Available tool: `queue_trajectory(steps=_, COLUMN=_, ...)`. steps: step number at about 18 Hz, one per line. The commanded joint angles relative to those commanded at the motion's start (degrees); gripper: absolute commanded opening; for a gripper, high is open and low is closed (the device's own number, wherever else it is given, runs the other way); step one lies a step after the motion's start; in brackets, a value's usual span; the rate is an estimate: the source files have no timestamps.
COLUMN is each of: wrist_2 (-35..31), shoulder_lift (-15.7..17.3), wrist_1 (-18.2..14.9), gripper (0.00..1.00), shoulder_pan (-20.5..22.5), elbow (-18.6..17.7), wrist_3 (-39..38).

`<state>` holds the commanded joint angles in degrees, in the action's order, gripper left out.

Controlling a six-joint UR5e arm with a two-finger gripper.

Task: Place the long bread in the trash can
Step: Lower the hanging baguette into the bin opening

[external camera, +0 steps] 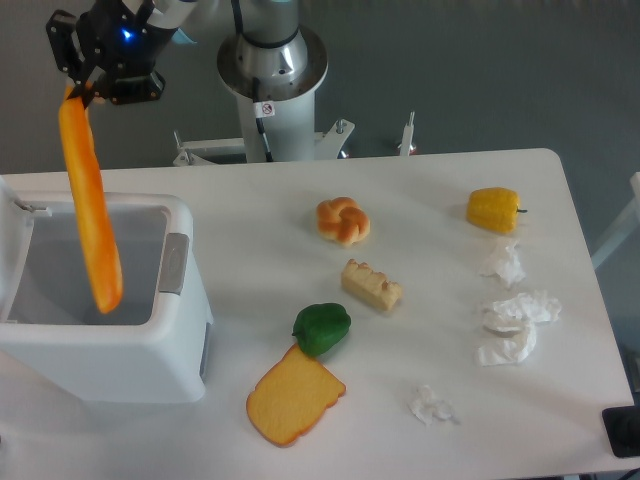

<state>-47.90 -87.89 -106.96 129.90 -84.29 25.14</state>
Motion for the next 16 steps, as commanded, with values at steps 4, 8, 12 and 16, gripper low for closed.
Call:
queue_trajectory(steps=4, wrist_2=1.05, shoulder_lift=-0.35, wrist_1=-0.09, gripper=0.00, shoulder_pan=0.09, elbow=-0.09, wrist_3=-0.17)
queue_trajectory(steps=8, wrist_2=2.11, shoulder_lift=-0.70, wrist_1=-0.35, gripper=0.00, shoulder_pan=0.18, elbow=-0.09, wrist_3=-0.53)
queue_trajectory(steps=12, wrist_2=2.29, shoulder_lift=-1.32, wrist_1=-0.44, gripper=0.00, shoulder_pan=0.09, elbow=-0.09, wrist_3=-2.89)
queue_trajectory(steps=16, wrist_2=2.99, shoulder_lift=-1.50, wrist_1=-0.44, gripper=0.00, shoulder_pan=0.09, elbow=-0.09, wrist_3=-4.39)
